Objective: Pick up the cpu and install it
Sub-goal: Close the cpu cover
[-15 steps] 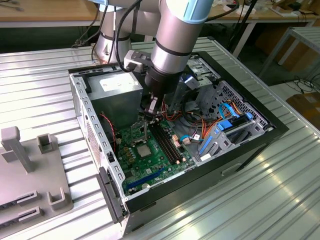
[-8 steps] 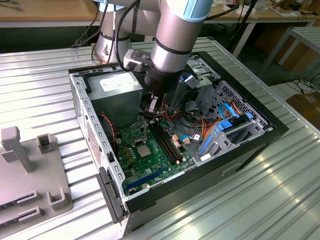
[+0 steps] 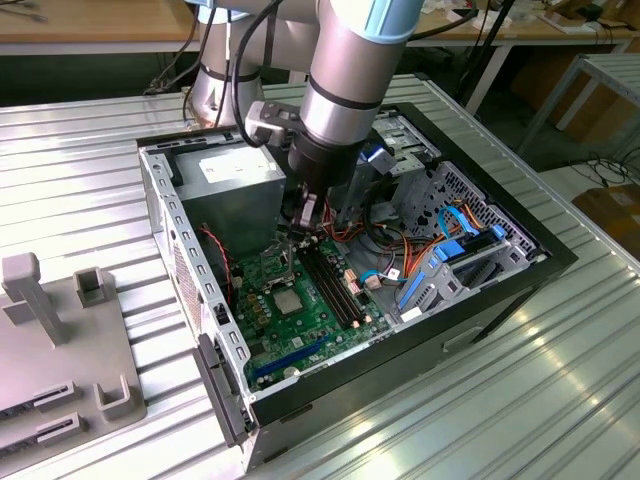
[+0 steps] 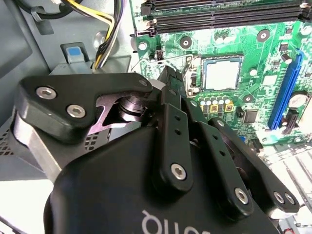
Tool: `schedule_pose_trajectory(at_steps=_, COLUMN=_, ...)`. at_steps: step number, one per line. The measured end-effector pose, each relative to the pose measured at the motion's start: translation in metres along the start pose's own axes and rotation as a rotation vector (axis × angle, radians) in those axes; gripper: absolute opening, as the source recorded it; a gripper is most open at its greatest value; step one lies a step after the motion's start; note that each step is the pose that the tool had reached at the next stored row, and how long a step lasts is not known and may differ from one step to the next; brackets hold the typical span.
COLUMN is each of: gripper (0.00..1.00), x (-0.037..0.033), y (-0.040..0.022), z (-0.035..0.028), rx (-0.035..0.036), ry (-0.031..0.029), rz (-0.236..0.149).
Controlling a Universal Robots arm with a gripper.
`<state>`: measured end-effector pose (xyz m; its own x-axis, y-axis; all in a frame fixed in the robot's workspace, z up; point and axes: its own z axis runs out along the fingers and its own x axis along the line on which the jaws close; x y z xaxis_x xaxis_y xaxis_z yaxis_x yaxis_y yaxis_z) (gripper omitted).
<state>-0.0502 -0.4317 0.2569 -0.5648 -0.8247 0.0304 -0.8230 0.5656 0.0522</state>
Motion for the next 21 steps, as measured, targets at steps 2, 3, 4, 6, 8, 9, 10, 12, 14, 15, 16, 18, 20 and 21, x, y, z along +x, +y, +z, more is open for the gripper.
schedule_pose_trajectory(at_steps=2, gripper=0.11, x=0.0007, y=-0.0006, z=-0.0001, rx=0.0003, ry=0.0002, rz=-0.004)
schedule_pose_trajectory(at_steps=3, gripper=0.11, x=0.0013, y=-0.001, z=-0.0001, rx=0.0004, ry=0.0003, rz=-0.005)
schedule_pose_trajectory(at_steps=4, gripper=0.11, x=0.0018, y=-0.0014, z=-0.0001, rx=0.0004, ry=0.0003, rz=-0.006)
schedule_pose_trajectory(at_steps=6, gripper=0.11, x=0.0036, y=-0.0026, z=-0.0001, rx=0.0005, ry=0.0004, rz=-0.007)
schedule_pose_trajectory(at_steps=8, gripper=0.11, x=0.0048, y=-0.0033, z=0.0, rx=0.0005, ry=0.0003, rz=-0.007)
schedule_pose_trajectory(at_steps=9, gripper=0.11, x=0.0051, y=-0.0034, z=0.0, rx=0.0004, ry=0.0003, rz=-0.007)
schedule_pose_trajectory(at_steps=10, gripper=0.11, x=0.0051, y=-0.0035, z=0.0, rx=0.0004, ry=0.0003, rz=-0.007)
schedule_pose_trajectory(at_steps=12, gripper=0.11, x=0.0056, y=-0.0039, z=-0.0001, rx=0.0004, ry=0.0003, rz=-0.007)
schedule_pose_trajectory(at_steps=14, gripper=0.11, x=0.0062, y=-0.0043, z=-0.0001, rx=0.0005, ry=0.0003, rz=-0.007)
schedule_pose_trajectory(at_steps=15, gripper=0.11, x=0.0063, y=-0.0043, z=-0.0001, rx=0.0004, ry=0.0003, rz=-0.007)
schedule_pose_trajectory(at_steps=16, gripper=0.11, x=0.0064, y=-0.0045, z=-0.0001, rx=0.0005, ry=0.0003, rz=-0.007)
schedule_pose_trajectory(at_steps=18, gripper=0.11, x=0.0069, y=-0.0048, z=-0.0001, rx=0.0005, ry=0.0004, rz=-0.007)
schedule_pose_trajectory(at_steps=20, gripper=0.11, x=0.0077, y=-0.0054, z=-0.0001, rx=0.0004, ry=0.0003, rz=-0.007)
schedule_pose_trajectory(at_steps=21, gripper=0.11, x=0.008, y=-0.0055, z=-0.0001, rx=0.0004, ry=0.0003, rz=-0.007)
